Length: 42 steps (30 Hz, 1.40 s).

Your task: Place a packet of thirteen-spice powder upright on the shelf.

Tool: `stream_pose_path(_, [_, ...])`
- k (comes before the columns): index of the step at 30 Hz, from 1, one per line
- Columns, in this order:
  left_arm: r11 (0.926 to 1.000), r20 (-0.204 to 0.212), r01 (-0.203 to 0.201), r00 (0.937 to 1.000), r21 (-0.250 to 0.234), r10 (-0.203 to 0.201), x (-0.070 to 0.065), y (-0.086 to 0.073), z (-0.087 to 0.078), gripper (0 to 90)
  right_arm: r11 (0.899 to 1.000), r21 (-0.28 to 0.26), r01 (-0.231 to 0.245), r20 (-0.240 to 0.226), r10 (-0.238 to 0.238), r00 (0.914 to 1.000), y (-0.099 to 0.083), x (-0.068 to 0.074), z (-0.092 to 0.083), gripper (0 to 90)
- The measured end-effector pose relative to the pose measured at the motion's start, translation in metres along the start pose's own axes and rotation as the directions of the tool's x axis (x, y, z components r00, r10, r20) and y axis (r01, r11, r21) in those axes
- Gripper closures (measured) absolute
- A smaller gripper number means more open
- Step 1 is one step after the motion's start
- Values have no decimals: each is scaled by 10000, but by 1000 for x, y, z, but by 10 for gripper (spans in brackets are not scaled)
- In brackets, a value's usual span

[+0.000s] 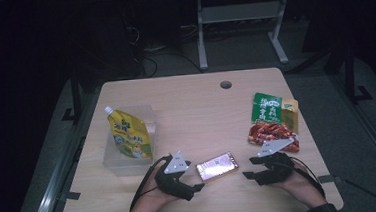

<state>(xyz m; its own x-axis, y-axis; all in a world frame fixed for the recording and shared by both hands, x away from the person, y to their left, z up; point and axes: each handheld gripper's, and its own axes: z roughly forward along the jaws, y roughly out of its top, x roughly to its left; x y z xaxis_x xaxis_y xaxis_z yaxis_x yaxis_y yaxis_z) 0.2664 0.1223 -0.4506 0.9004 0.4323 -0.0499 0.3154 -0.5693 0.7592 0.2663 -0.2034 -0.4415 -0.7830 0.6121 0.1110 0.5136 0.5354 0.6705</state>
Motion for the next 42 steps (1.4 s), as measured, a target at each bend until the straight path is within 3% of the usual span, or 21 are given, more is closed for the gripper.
stream_pose_path(9, [9980,-18,-163,9999,613,164,8,5,22,169,9996,-217,-156,212,161,9996,-3,-5,-3,367])
stream_pose_path(15, [9957,248,-322,9992,871,302,8,5,30,276,9991,-287,-302,200,308,9993,-2,-5,-3,368])
stream_pose_path(21, [9943,290,-478,9986,952,452,6,6,29,312,9985,-370,-403,7,404,9992,3,-5,-2,472])
stream_pose_path(31, [9956,386,-569,9978,741,542,6,13,15,319,9960,-889,-41,-137,28,9999,30,-9,13,876])
stream_pose_path(42, [9989,590,-461,9972,92,455,4,22,0,319,9988,-167,471,-189,-474,9987,39,-5,39,900])
